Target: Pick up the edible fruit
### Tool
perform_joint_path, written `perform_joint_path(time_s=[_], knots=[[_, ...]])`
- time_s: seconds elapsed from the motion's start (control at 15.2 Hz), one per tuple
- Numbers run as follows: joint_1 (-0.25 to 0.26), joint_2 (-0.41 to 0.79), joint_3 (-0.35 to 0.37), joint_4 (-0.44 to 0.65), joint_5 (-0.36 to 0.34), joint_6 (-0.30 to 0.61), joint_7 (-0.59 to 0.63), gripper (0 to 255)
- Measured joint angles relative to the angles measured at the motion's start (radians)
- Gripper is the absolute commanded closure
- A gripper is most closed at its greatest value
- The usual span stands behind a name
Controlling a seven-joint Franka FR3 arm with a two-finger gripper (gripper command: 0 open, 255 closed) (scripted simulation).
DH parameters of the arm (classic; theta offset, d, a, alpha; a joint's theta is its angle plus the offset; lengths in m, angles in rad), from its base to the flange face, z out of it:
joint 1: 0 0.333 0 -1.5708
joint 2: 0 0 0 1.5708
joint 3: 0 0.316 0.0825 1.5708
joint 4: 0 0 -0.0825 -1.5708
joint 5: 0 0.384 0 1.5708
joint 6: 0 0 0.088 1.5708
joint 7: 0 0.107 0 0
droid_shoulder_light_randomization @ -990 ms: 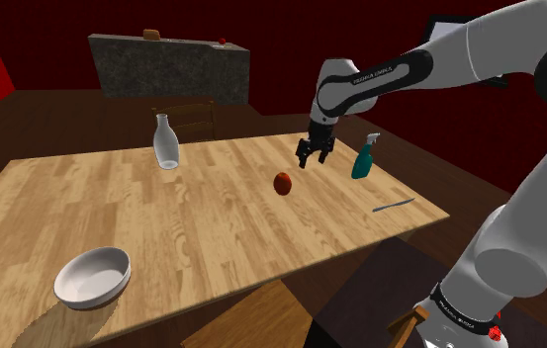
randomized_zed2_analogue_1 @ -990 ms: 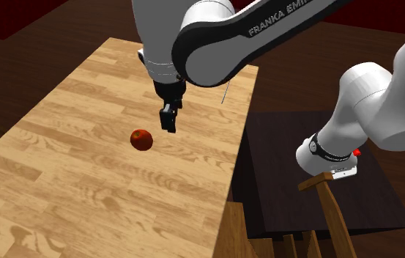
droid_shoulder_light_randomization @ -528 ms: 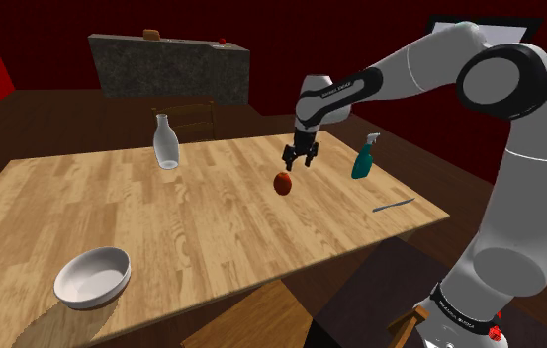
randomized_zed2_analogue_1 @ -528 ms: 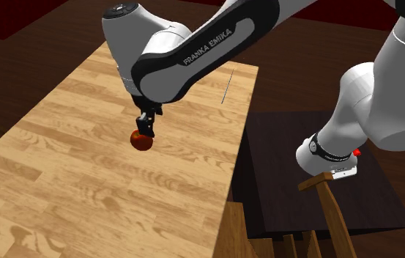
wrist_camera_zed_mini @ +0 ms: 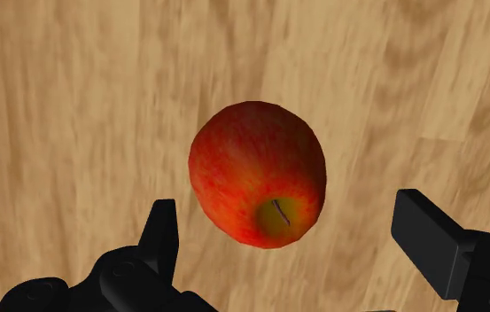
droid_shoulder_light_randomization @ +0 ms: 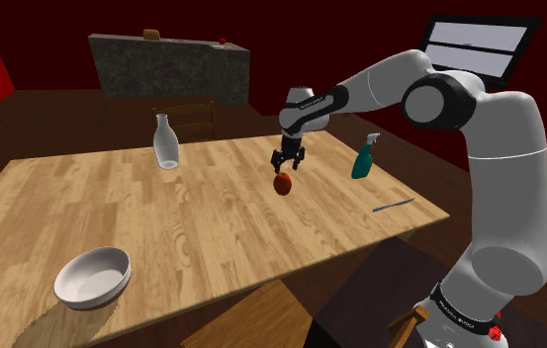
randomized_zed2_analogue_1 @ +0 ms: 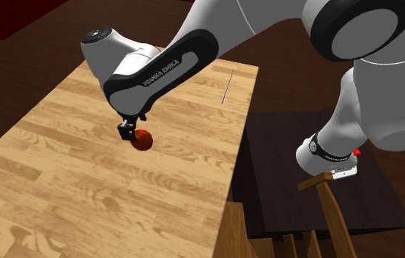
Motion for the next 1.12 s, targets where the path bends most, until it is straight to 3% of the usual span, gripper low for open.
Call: perform_joint_path(time_s=[0.46, 0.53, 1.12], knots=[[-0.004, 0.067, 0.003, 0.011, 0.006, 0.056, -0.007, 0], [-0.004, 0.071, 0.004, 0.011, 0.007, 0.059, -0.007, 255], [-0.004, 0.073, 0.004, 0.014, 0.007, 0.062, -0.007, 255]])
